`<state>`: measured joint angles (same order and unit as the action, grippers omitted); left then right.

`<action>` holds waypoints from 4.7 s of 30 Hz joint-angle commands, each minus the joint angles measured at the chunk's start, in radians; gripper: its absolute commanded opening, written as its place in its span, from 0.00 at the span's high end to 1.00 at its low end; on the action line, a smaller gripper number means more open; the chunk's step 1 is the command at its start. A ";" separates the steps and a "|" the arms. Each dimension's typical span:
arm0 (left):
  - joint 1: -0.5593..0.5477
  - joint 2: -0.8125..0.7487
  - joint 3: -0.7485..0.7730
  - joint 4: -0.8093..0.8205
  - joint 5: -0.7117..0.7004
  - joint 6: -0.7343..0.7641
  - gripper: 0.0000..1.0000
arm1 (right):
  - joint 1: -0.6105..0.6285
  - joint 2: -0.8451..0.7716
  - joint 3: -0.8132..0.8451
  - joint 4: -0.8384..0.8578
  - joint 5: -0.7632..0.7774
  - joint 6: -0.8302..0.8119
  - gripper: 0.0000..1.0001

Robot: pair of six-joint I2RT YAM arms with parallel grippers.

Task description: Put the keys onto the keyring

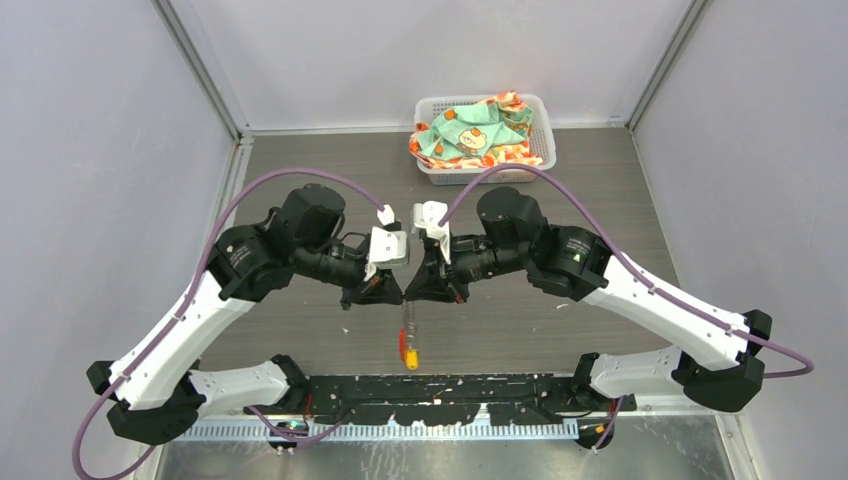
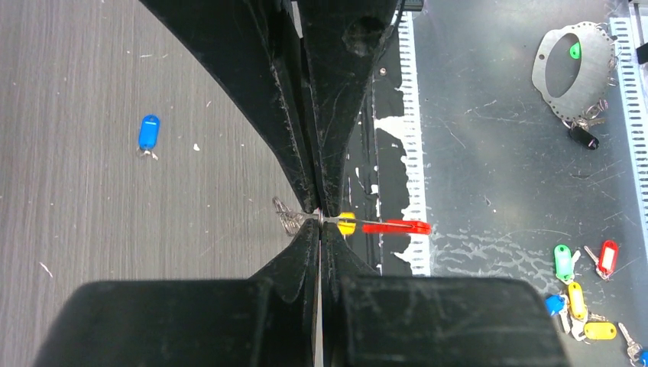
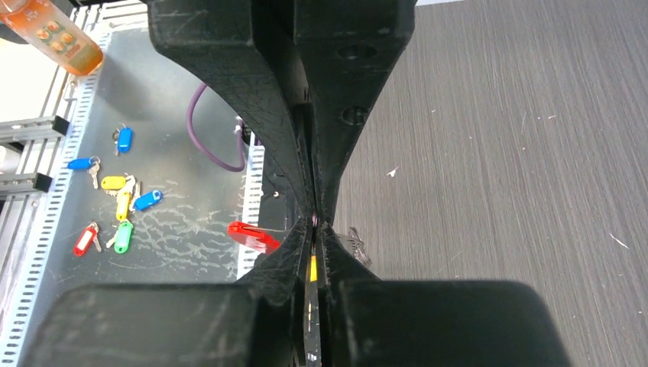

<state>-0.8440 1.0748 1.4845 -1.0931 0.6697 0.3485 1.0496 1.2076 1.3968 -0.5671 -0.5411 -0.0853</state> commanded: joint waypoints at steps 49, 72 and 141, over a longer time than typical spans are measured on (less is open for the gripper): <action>0.010 -0.168 -0.141 0.465 0.117 -0.381 0.68 | -0.011 -0.361 -0.715 1.362 0.132 0.444 0.99; 0.010 -0.175 -0.143 0.484 0.033 -0.383 0.95 | -0.012 -0.294 -0.708 1.395 0.066 0.507 0.99; 0.010 -0.382 -0.521 0.282 -0.344 -0.071 1.00 | -0.285 0.333 -0.485 0.421 0.744 0.361 0.40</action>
<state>-0.8375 0.6838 0.9157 -0.8364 0.2993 0.2703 0.7620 1.4891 0.8600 -0.2413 0.2104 0.3565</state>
